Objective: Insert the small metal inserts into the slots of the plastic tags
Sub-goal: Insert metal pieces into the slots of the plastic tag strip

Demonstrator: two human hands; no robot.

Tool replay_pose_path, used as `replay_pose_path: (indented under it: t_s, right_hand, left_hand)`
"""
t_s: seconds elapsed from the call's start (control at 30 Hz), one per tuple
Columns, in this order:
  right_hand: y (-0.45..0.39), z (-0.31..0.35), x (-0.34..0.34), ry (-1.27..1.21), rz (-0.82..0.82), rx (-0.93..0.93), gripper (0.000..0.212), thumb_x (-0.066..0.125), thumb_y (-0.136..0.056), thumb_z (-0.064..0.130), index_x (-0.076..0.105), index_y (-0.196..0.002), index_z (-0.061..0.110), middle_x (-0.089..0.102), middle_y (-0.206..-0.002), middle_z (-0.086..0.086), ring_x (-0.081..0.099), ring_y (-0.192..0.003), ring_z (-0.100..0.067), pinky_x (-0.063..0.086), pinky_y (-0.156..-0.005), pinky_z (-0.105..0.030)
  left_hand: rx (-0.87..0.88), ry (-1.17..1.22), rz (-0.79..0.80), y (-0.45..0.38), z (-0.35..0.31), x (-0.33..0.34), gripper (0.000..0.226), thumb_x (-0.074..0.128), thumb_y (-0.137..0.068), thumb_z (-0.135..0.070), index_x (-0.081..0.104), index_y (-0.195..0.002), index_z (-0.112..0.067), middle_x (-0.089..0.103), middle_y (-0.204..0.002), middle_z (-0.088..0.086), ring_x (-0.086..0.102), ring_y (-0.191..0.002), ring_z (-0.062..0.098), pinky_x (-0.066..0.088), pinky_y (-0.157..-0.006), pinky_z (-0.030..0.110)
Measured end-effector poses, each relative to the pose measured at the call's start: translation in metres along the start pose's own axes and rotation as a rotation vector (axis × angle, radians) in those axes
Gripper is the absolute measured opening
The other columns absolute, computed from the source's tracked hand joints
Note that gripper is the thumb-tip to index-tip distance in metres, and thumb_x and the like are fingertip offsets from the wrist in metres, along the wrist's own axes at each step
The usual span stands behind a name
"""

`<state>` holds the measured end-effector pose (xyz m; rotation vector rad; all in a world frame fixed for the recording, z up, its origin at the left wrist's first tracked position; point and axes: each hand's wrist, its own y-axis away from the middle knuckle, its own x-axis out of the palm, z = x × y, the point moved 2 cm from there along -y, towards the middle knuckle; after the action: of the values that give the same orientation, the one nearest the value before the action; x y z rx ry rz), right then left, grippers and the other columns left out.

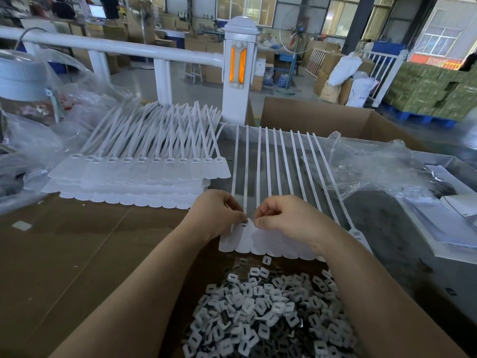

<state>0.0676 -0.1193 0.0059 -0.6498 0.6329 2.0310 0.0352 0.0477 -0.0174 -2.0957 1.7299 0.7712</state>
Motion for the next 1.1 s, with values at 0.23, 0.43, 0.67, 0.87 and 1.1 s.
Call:
replay_pose_path:
  t_s: [0.23,0.43,0.67,0.87,1.1]
  right_hand:
    - [0.007,0.009,0.001,0.095,0.298,-0.129,0.01,0.08,-0.081,0.016,0.076,-0.082,0.025,0.059,-0.07,0.004,0.054,-0.065,-0.008,0.046,-0.065,-0.024]
    - [0.015,0.023,0.013,0.173,0.513,-0.277,0.016,0.081,-0.081,0.021,0.076,-0.094,0.028,0.066,-0.083,-0.007,0.057,-0.069,-0.004,0.048,-0.07,-0.026]
    - [0.016,0.028,0.025,0.271,0.558,-0.328,0.025,0.078,-0.083,0.022,0.075,-0.104,0.036,0.059,-0.074,0.007,0.051,-0.063,0.001,0.042,-0.065,-0.024]
    - [0.018,0.031,0.03,0.356,0.49,-0.343,0.015,0.08,-0.08,0.032,0.074,-0.094,0.036,0.062,-0.074,0.01,0.056,-0.066,0.0,0.048,-0.067,-0.027]
    - [0.017,0.032,0.026,0.3,0.368,-0.336,0.004,0.075,-0.086,0.028,0.075,-0.089,0.029,0.068,-0.079,0.025,0.062,-0.076,0.01,0.048,-0.07,-0.017]
  left_hand:
    - [0.125,-0.108,-0.053,0.002,-0.001,-0.002,0.015,0.074,-0.085,-0.027,0.064,-0.075,-0.032,0.059,-0.071,-0.013,0.055,-0.066,0.003,0.036,-0.054,0.014]
    - [0.116,-0.056,-0.037,0.0,0.002,-0.004,0.008,0.076,-0.083,-0.025,0.069,-0.079,-0.025,0.066,-0.072,-0.008,0.061,-0.068,0.006,0.047,-0.061,0.022]
    - [0.107,-0.021,-0.023,0.0,0.002,-0.005,0.01,0.077,-0.082,-0.021,0.069,-0.077,-0.023,0.063,-0.067,-0.008,0.058,-0.062,0.006,0.042,-0.058,0.02]
    - [0.107,-0.019,-0.038,0.0,0.003,-0.004,0.013,0.078,-0.08,-0.023,0.068,-0.074,-0.026,0.062,-0.065,-0.01,0.057,-0.06,0.003,0.04,-0.055,0.017]
    - [0.101,0.0,-0.037,-0.002,0.005,-0.004,0.011,0.077,-0.079,-0.023,0.069,-0.074,-0.026,0.062,-0.062,-0.011,0.054,-0.048,-0.005,0.036,-0.045,0.009]
